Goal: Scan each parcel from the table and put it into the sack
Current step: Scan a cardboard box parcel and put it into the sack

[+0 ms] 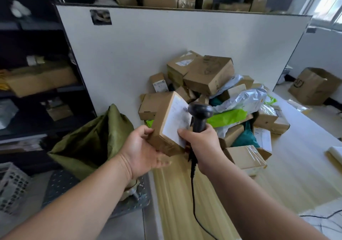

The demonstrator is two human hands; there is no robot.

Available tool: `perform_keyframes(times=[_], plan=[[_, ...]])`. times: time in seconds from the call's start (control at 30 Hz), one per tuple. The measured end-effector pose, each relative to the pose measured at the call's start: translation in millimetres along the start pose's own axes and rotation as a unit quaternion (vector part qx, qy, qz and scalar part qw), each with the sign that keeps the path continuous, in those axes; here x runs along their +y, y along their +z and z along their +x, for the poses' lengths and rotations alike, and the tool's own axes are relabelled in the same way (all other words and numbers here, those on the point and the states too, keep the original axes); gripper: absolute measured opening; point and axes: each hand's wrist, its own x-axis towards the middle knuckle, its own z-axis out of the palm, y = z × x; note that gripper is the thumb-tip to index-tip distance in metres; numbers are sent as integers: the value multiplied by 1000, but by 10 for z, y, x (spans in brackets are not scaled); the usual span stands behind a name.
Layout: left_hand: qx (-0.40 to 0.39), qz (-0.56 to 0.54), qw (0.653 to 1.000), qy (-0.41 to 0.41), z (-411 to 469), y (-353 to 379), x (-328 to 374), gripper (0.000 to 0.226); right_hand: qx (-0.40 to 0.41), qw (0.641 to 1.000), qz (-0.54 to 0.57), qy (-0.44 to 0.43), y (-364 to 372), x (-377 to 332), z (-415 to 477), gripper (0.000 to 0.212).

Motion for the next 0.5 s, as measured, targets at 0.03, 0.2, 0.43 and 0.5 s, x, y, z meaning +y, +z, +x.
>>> perform_keyframes(times=[0.03, 0.2, 0.43, 0.5], plan=[[6, 27, 1000, 7, -9, -47, 88, 54, -1, 1000, -8, -11, 84, -38, 24, 51], [57, 193, 979, 29, -73, -313, 563, 62, -20, 995, -89, -41, 491, -143, 162, 43], [200, 210, 955, 59, 79, -959, 1076, 29, -68, 985, -154, -49, 1116, -278, 379, 22], [230, 190, 952, 71, 122, -1242, 1202, 22, -106, 986, -129, -23, 1289, -356, 417, 17]])
